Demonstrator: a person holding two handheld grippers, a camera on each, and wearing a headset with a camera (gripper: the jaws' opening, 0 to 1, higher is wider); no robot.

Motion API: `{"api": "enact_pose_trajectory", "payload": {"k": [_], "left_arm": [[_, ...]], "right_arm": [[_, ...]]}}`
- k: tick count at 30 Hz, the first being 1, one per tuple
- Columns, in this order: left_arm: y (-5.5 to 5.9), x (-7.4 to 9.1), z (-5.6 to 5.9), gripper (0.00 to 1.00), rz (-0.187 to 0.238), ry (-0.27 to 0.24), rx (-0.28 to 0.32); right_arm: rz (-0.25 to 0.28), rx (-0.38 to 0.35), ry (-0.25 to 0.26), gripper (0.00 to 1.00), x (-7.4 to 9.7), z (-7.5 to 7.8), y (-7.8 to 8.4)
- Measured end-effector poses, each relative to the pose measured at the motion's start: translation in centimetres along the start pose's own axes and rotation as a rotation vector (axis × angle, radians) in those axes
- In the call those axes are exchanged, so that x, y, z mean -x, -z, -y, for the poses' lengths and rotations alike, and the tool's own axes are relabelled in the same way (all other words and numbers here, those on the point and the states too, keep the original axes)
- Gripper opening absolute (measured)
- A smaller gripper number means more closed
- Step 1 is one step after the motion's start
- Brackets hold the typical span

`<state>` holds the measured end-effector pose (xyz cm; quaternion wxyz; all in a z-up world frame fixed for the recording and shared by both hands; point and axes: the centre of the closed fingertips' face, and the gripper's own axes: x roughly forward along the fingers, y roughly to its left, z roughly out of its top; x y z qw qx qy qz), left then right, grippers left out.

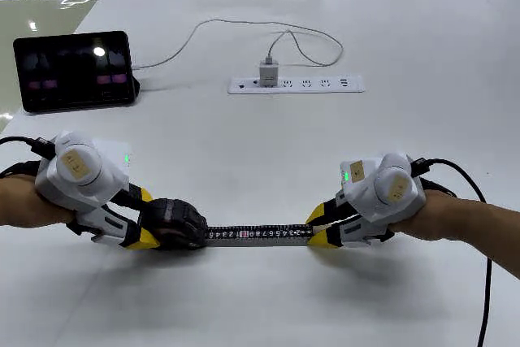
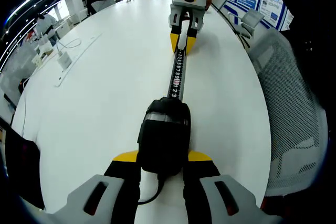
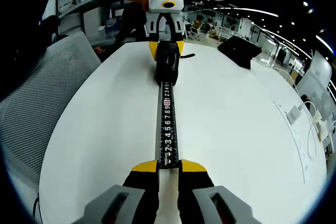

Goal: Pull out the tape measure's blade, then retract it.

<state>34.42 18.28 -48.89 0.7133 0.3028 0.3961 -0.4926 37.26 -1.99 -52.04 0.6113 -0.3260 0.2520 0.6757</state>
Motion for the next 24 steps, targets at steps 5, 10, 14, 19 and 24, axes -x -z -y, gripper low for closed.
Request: {"api": "enact_pose_trajectory", "payload": {"k": [5,10,14,19,24], "left_arm": [[0.0,0.0,0.0,0.25,0.000,0.000,0.003],[0.0,0.0,0.0,0.25,0.000,0.001,0.006],[0.0,0.0,0.0,0.25,-0.001,0.001,0.007],[0.0,0.0,0.0,0.25,-0.002,0.001,0.007],[0.0,0.0,0.0,0.25,-0.005,0.002,0.008]], "right_arm": [[-0.009,0.000,-0.002,0.09,0.5,0.0,0.5],[-0.016,-0.003,-0.001,0.09,1.0,0.1,1.1],[-0.023,-0.003,0.000,0.09,1.3,0.1,1.5],[-0.028,-0.008,0.001,0.09,1.7,0.1,2.0],[-0.034,-0.011,0.005,0.09,2.2,0.1,2.4]]}}
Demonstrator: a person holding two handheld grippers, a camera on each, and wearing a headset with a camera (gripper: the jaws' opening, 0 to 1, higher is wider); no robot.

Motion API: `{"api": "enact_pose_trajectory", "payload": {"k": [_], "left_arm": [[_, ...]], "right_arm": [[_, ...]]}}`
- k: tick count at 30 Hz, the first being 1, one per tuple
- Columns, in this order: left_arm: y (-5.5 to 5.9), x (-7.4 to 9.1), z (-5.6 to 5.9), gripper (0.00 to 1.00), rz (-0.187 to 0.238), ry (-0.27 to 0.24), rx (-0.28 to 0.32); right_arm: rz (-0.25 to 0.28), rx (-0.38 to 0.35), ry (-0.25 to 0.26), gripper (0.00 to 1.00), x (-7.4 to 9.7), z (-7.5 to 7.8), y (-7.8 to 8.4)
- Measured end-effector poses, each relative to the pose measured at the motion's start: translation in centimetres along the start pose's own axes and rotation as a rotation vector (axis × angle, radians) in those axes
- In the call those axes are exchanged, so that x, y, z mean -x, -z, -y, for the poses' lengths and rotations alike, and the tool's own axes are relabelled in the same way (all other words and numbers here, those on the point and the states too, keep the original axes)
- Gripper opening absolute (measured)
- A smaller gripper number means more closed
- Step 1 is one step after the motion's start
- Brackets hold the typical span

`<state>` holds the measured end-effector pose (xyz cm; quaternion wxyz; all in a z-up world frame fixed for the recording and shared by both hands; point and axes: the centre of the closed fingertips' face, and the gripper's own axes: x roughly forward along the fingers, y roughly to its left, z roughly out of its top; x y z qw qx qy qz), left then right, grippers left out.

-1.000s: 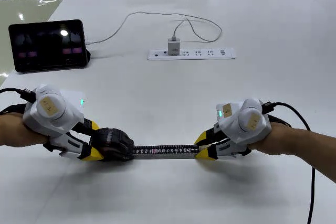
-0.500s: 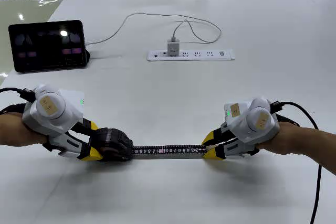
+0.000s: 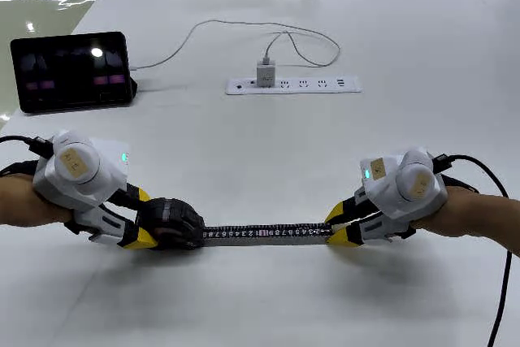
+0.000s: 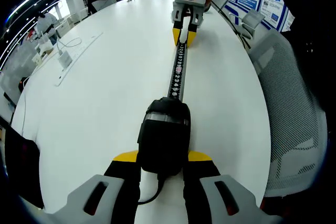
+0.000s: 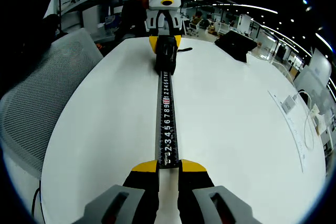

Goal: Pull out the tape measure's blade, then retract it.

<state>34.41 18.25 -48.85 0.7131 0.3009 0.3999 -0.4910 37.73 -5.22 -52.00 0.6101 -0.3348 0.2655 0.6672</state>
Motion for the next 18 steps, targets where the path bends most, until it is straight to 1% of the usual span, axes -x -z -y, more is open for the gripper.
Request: {"api": "enact_pose_trajectory", "payload": {"k": [5,18], "left_arm": [[0.0,0.0,0.1,0.25,-0.004,0.002,-0.001],[-0.1,0.0,0.1,0.25,-0.011,0.006,-0.004]], "right_arm": [[-0.010,0.004,0.003,0.09,0.4,0.0,0.5],[-0.039,-0.010,0.016,0.09,2.1,0.0,2.6]]}}
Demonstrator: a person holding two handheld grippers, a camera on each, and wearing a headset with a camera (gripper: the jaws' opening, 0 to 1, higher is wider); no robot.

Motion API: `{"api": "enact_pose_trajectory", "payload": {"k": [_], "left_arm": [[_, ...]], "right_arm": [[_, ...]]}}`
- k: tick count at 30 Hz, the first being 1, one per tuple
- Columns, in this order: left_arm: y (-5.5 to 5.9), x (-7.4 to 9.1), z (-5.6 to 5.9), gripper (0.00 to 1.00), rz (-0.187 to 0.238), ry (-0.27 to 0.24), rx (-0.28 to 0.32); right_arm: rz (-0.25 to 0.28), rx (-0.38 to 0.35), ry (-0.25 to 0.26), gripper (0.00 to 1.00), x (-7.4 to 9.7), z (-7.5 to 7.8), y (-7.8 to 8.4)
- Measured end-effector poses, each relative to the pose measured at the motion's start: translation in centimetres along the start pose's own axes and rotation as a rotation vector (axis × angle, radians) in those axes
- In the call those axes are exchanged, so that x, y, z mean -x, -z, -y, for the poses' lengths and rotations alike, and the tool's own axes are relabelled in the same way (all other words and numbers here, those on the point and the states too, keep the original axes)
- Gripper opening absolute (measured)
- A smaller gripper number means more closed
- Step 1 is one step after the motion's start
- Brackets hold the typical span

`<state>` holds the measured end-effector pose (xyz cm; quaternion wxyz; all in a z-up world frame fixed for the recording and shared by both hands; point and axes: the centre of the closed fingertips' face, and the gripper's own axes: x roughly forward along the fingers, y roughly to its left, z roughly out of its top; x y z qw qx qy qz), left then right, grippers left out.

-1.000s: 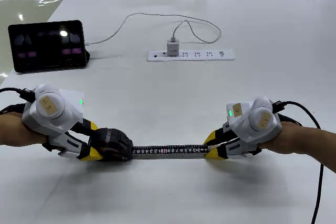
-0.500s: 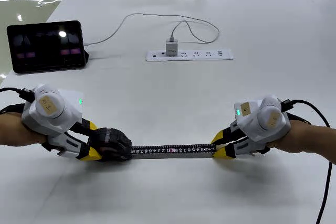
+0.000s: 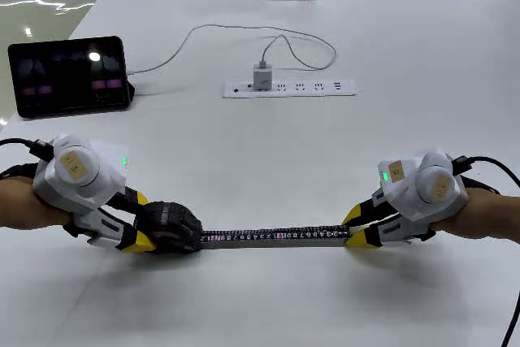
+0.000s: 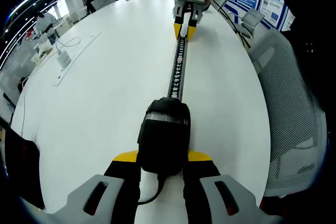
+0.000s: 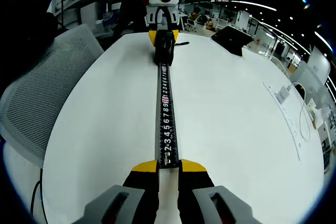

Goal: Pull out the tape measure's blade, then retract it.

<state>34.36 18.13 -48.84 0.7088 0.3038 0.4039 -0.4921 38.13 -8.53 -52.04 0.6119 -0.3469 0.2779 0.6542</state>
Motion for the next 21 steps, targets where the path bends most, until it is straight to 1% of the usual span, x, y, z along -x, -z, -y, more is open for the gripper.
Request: {"api": "enact_pose_trajectory", "payload": {"k": [6,21], "left_arm": [[0.01,-0.05,-0.01,0.25,-0.003,-0.001,0.000],[-0.01,-0.07,-0.06,0.26,-0.010,-0.004,-0.012]], "right_arm": [[-0.007,-0.002,0.004,0.10,0.30,-0.03,0.39],[-0.026,0.008,-0.004,0.11,0.21,-0.14,0.36]]}}
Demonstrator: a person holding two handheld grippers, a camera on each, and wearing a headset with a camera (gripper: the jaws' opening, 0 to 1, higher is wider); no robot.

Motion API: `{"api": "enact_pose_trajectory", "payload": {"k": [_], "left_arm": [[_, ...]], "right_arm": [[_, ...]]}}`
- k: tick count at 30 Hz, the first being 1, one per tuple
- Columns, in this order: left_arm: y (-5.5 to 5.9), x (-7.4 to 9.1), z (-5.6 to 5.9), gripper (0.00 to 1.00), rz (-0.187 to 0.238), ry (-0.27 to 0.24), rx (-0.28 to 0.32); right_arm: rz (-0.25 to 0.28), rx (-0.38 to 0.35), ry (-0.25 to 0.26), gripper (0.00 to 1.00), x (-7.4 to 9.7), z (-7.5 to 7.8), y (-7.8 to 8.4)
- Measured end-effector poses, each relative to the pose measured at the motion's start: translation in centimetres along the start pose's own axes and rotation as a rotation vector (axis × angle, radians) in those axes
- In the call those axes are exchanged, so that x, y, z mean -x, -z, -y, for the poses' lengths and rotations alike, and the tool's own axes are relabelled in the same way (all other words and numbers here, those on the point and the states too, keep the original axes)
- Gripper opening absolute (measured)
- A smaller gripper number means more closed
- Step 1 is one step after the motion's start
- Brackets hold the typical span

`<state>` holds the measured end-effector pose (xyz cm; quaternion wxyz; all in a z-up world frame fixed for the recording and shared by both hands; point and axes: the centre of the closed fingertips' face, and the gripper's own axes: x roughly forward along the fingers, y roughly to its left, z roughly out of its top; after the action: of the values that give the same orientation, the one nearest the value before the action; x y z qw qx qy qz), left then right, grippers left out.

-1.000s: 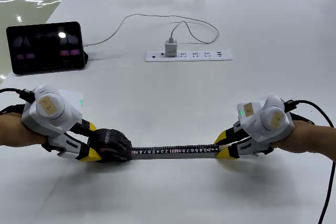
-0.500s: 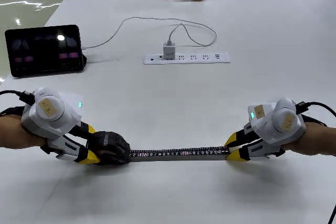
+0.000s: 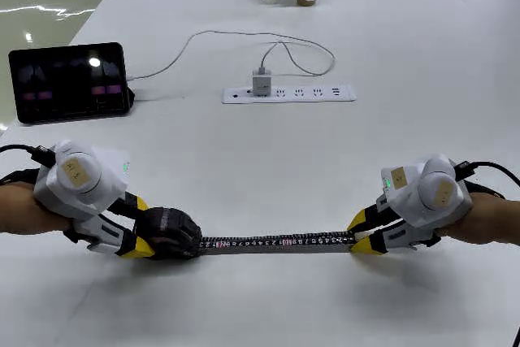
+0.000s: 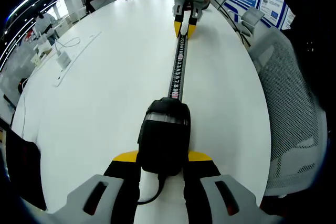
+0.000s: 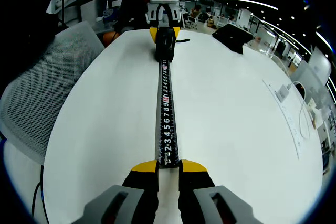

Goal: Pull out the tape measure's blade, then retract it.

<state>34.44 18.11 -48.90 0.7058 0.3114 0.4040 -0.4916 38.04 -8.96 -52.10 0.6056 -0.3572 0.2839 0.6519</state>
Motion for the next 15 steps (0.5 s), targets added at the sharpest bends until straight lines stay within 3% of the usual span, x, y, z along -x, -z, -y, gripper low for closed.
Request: {"api": "enact_pose_trajectory", "payload": {"k": [15], "left_arm": [[0.03,0.03,-0.06,0.26,-0.012,-0.004,0.000]], "right_arm": [[-0.027,0.009,-0.018,0.12,-0.04,0.10,-0.01]]}}
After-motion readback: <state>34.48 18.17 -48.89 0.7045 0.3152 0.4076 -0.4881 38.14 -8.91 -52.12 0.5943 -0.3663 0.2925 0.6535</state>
